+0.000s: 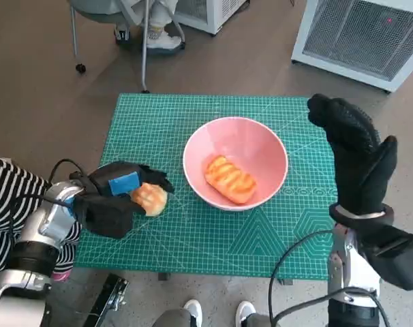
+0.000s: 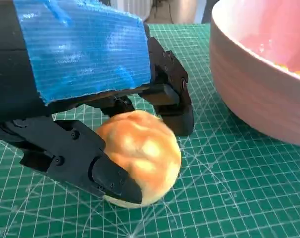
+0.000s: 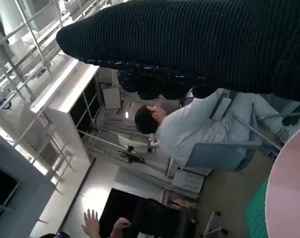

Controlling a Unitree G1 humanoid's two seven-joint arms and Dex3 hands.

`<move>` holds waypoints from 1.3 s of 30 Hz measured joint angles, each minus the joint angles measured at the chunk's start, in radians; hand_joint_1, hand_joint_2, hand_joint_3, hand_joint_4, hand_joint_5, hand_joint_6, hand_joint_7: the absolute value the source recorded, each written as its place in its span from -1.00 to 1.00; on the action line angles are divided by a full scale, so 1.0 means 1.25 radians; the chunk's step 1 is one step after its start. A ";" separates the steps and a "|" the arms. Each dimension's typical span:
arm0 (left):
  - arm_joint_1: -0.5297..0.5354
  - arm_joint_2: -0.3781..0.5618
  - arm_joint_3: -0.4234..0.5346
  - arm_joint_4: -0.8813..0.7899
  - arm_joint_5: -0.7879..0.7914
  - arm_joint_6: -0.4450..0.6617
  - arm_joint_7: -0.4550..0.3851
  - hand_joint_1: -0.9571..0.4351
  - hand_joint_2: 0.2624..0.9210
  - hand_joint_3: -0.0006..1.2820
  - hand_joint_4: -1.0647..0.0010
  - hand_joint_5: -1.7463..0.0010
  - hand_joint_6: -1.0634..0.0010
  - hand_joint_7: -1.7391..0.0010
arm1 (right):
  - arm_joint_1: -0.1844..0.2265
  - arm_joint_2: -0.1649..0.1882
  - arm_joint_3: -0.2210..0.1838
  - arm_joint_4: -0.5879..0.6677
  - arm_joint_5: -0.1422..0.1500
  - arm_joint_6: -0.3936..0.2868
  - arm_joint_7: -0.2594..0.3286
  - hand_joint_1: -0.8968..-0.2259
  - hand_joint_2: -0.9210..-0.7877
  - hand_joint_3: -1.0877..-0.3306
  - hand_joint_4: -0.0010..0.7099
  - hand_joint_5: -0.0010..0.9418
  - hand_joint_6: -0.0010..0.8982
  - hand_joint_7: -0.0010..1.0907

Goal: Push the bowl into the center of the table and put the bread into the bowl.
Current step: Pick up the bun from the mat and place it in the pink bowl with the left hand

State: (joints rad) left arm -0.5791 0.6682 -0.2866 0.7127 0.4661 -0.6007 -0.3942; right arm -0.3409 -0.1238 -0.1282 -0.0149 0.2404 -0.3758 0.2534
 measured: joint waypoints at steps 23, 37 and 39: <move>-0.011 0.028 0.119 -0.234 -0.131 0.065 -0.057 0.37 1.00 -0.87 -0.37 -0.31 -0.03 -0.41 | -0.002 -0.007 -0.008 0.001 0.001 0.000 0.001 -0.45 -1.00 -0.07 -0.44 -1.00 -0.76 -0.25; -0.076 -0.052 0.171 -0.423 -0.183 0.177 -0.018 0.37 1.00 -0.89 -0.39 -0.29 -0.08 -0.38 | -0.007 -0.012 -0.009 0.011 0.000 0.000 0.003 -0.43 -1.00 -0.07 -0.44 -1.00 -0.76 -0.24; -0.090 -0.075 0.166 -0.437 -0.183 0.189 -0.011 0.37 1.00 -0.89 -0.39 -0.30 -0.08 -0.38 | -0.007 -0.013 -0.009 0.013 0.000 -0.002 0.004 -0.43 -1.00 -0.07 -0.44 -1.00 -0.76 -0.24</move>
State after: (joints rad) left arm -0.6922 0.5744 -0.0794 0.1670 0.2375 -0.3639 -0.4084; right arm -0.3501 -0.1401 -0.1398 0.0014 0.2408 -0.3778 0.2588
